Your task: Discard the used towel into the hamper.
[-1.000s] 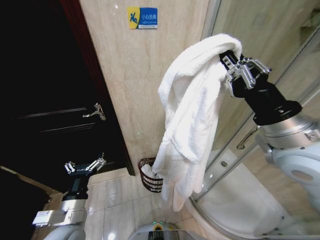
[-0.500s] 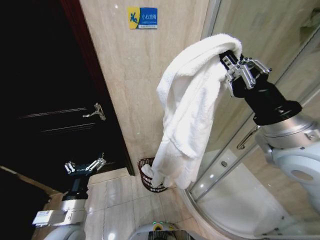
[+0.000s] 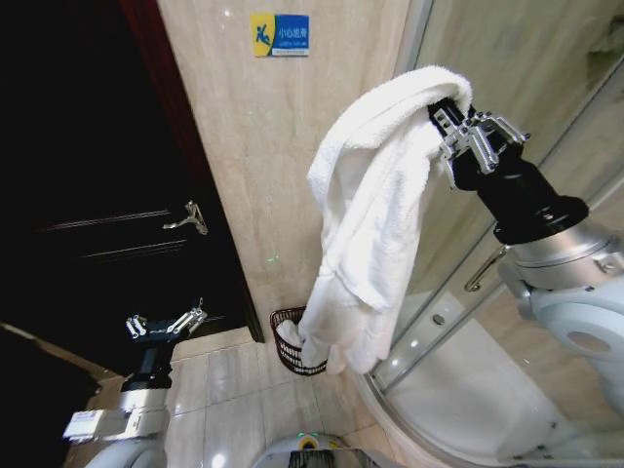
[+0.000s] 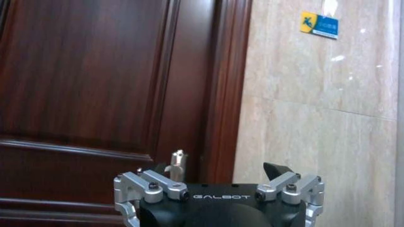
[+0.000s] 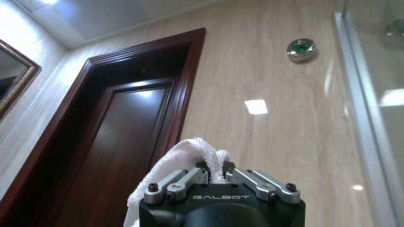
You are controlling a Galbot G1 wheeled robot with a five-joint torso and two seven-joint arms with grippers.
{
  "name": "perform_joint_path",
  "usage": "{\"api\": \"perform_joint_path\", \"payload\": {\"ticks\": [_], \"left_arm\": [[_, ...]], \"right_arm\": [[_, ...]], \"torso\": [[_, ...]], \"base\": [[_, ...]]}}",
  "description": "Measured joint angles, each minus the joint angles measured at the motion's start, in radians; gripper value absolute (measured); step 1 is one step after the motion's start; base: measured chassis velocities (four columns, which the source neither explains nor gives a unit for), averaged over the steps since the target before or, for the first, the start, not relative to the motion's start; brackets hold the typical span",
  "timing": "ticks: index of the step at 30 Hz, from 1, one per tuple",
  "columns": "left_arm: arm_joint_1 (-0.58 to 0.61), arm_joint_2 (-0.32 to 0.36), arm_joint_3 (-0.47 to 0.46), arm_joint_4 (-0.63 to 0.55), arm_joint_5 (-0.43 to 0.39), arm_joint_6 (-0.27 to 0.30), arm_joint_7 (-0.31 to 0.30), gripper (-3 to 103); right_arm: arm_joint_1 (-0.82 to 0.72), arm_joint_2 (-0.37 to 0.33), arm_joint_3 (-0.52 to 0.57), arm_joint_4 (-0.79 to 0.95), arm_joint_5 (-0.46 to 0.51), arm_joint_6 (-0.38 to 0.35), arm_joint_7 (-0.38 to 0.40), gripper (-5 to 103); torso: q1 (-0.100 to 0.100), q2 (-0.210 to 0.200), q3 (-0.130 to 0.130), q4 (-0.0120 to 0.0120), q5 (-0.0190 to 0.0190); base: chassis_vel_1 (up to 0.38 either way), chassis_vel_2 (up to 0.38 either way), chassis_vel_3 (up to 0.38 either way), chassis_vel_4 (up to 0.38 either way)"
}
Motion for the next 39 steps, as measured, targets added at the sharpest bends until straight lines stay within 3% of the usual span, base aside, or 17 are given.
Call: {"api": "perform_joint_path", "payload": {"ticks": [5, 11, 13, 15, 18, 20, 21, 25, 27, 28, 29, 31, 39], "left_arm": [[0.0, 0.0, 0.0, 0.0, 0.0, 0.0, 0.0, 100], [0.0, 0.0, 0.0, 0.0, 0.0, 0.0, 0.0, 100], [0.0, 0.0, 0.0, 0.0, 0.0, 0.0, 0.0, 100], [0.0, 0.0, 0.0, 0.0, 0.0, 0.0, 0.0, 100], [0.0, 0.0, 0.0, 0.0, 0.0, 0.0, 0.0, 100], [0.0, 0.0, 0.0, 0.0, 0.0, 0.0, 0.0, 100], [0.0, 0.0, 0.0, 0.0, 0.0, 0.0, 0.0, 100], [0.0, 0.0, 0.0, 0.0, 0.0, 0.0, 0.0, 100], [0.0, 0.0, 0.0, 0.0, 0.0, 0.0, 0.0, 100], [0.0, 0.0, 0.0, 0.0, 0.0, 0.0, 0.0, 100], [0.0, 0.0, 0.0, 0.0, 0.0, 0.0, 0.0, 100], [0.0, 0.0, 0.0, 0.0, 0.0, 0.0, 0.0, 100], [0.0, 0.0, 0.0, 0.0, 0.0, 0.0, 0.0, 100]], "right_arm": [[0.0, 0.0, 0.0, 0.0, 0.0, 0.0, 0.0, 9], [0.0, 0.0, 0.0, 0.0, 0.0, 0.0, 0.0, 9], [0.0, 0.0, 0.0, 0.0, 0.0, 0.0, 0.0, 9], [0.0, 0.0, 0.0, 0.0, 0.0, 0.0, 0.0, 9], [0.0, 0.0, 0.0, 0.0, 0.0, 0.0, 0.0, 9], [0.0, 0.0, 0.0, 0.0, 0.0, 0.0, 0.0, 9], [0.0, 0.0, 0.0, 0.0, 0.0, 0.0, 0.0, 9], [0.0, 0.0, 0.0, 0.0, 0.0, 0.0, 0.0, 9], [0.0, 0.0, 0.0, 0.001, 0.0, 0.0, 0.0, 9], [0.0, 0.0, 0.0, 0.0, 0.0, 0.0, 0.0, 9], [0.0, 0.0, 0.0, 0.0, 0.0, 0.0, 0.0, 9], [0.0, 0.0, 0.0, 0.001, 0.0, 0.0, 0.0, 9], [0.0, 0.0, 0.0, 0.0, 0.0, 0.0, 0.0, 9]], "torso": [[0.0, 0.0, 0.0, -0.0001, 0.0011], [0.0, 0.0, 0.0, 0.0003, -0.0005], [0.0, 0.0, 0.0, 0.0, 0.0018], [0.0, 0.0, 0.0, 0.0, 0.0002], [0.0, 0.0, 0.0, 0.0003, 0.0015], [0.0, 0.0, 0.0, -0.0001, -0.0004], [0.0, 0.0, 0.0, -0.0001, 0.0013], [0.0, 0.0, 0.0, 0.0004, 0.0009], [0.0, 0.0, 0.0, 0.0001, -0.0008], [0.0, 0.0, 0.0, 0.0, 0.0015], [0.0, 0.0, 0.0, 0.0, 0.0015], [0.0, 0.0, 0.0, 0.0004, -0.0008], [0.0, 0.0, 0.0, 0.0, 0.0018]], "base": [[0.185, 0.165, -0.175, -0.179], [0.201, 0.227, -0.194, -0.211], [0.223, 0.216, -0.209, -0.243], [0.229, 0.201, -0.224, -0.197], [0.238, 0.215, -0.223, -0.225], [0.263, 0.264, -0.257, -0.27], [0.282, 0.276, -0.282, -0.288], [0.293, 0.271, -0.291, -0.284], [0.291, 0.288, -0.26, -0.284], [0.237, 0.235, -0.25, -0.285], [0.237, 0.235, -0.25, -0.285], [0.203, 0.171, -0.15, -0.202], [0.023, 0.017, -0.013, -0.031]]}}
